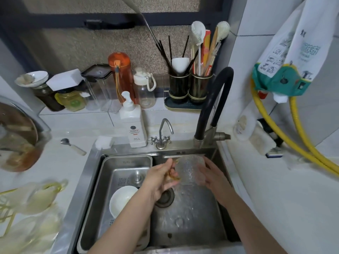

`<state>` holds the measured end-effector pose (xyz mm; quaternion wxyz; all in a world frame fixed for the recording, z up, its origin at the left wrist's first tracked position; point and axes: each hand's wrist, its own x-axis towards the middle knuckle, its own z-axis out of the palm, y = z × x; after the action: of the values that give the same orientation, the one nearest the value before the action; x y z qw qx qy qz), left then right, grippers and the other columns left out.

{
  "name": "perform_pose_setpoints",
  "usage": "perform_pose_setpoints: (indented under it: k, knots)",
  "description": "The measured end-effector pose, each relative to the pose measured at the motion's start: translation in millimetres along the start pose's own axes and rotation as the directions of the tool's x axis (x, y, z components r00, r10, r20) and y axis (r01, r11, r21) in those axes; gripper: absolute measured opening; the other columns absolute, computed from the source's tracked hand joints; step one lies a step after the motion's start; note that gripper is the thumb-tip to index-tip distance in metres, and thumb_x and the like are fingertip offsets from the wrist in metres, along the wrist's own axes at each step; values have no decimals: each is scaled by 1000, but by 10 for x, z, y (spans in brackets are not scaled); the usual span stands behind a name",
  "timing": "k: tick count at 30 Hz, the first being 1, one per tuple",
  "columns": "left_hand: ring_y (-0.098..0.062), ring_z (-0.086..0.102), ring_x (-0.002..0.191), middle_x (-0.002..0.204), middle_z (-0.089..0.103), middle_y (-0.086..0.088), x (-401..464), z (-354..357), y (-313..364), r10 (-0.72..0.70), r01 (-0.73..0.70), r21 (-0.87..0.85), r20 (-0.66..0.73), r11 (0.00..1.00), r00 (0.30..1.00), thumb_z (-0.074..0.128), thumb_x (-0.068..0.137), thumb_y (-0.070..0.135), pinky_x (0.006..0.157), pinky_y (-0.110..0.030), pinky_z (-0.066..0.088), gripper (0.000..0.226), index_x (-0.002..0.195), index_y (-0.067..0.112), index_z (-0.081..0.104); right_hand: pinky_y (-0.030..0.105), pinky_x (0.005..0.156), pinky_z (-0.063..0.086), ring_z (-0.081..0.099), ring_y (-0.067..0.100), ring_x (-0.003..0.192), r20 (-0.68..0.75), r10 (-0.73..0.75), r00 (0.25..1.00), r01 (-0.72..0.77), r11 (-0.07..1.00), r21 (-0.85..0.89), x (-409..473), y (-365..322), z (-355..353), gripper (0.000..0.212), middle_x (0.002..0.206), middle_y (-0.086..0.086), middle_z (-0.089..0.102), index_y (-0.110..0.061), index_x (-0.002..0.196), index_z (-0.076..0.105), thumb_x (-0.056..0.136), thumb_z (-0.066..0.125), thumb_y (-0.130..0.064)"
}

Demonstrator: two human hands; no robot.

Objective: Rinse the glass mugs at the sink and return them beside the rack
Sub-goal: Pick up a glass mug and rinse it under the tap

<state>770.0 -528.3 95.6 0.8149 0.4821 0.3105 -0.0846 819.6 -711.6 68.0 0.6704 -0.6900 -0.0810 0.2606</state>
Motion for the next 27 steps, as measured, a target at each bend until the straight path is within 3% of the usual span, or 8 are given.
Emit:
perform_pose_setpoints:
  k: [3, 7, 10, 13, 15, 20, 23, 27]
  knots:
    - [-14, 61, 50, 64, 59, -8, -63, -114, -43, 98, -93, 85, -54, 992, 994, 59, 92, 24, 50, -31, 58, 20, 99, 6, 62, 48, 99, 48, 59, 21, 115, -72, 58, 996, -59, 998, -8, -36, 48, 156, 49, 127, -1, 61, -40, 122, 58, 78, 63, -60]
    - [-11, 62, 49, 61, 58, -6, -191, -241, -52, 198, -192, 181, -18, 965, 980, 52, 96, 16, 57, -37, 61, 15, 109, 15, 59, 37, 89, 55, 63, 19, 108, -94, 126, 988, -124, 992, 29, -133, 71, 351, 41, 122, 0, 64, -35, 119, 61, 85, 58, -57]
    - [-19, 63, 51, 63, 59, -11, -272, -337, -28, 131, -125, 138, -37, 983, 991, 51, 97, 14, 53, -37, 60, 14, 101, 4, 60, 35, 91, 53, 59, 16, 114, -59, 155, 986, -151, 986, 66, -272, 62, 407, 64, 128, -3, 59, -37, 127, 54, 71, 67, -64]
    - [-18, 65, 45, 62, 61, -13, -328, -444, 34, -2, -1, -40, -59, 999, 998, 47, 99, 15, 40, -28, 54, 18, 95, 1, 56, 22, 81, 50, 55, 7, 113, -2, 124, 992, -124, 992, 28, -418, -4, 453, 62, 128, -12, 55, -37, 135, 44, 77, 59, -55]
    - [-16, 64, 42, 66, 62, -14, -366, -506, 52, -53, 48, -99, -48, 994, 997, 46, 99, 20, 37, -26, 52, 23, 93, 1, 56, 22, 84, 48, 51, 7, 120, -40, 133, 990, -133, 991, -2, -456, -24, 479, 64, 135, -11, 51, -37, 140, 39, 82, 56, -56]
    - [-21, 65, 69, 84, 65, -12, -533, -547, 86, -35, 25, 184, 52, 983, 998, 46, 98, 36, 63, -37, 59, 28, 102, 10, 57, 32, 79, 58, 55, 15, 121, -110, 126, 986, -114, 988, 102, -474, -95, 607, 66, 133, -3, 57, -31, 132, 53, 75, 66, -62]
    - [-21, 65, 82, 100, 64, -6, -561, -592, 112, 30, -84, 362, 154, 928, 988, 49, 95, 39, 85, -45, 56, 30, 117, 18, 52, 27, 76, 57, 60, 10, 111, -134, 57, 989, -38, 990, 139, -542, -168, 661, 59, 127, -6, 58, -29, 134, 48, 81, 66, -46]
    - [-25, 68, 93, 121, 61, -5, -514, -650, 160, 98, -211, 425, 273, 880, 957, 61, 89, 32, 88, -43, 56, 50, 135, 23, 42, 36, 107, 42, 52, 5, 124, -108, -51, 993, 56, 997, 50, -613, -260, 618, 82, 138, -12, 51, -32, 144, 35, 74, 78, -41]
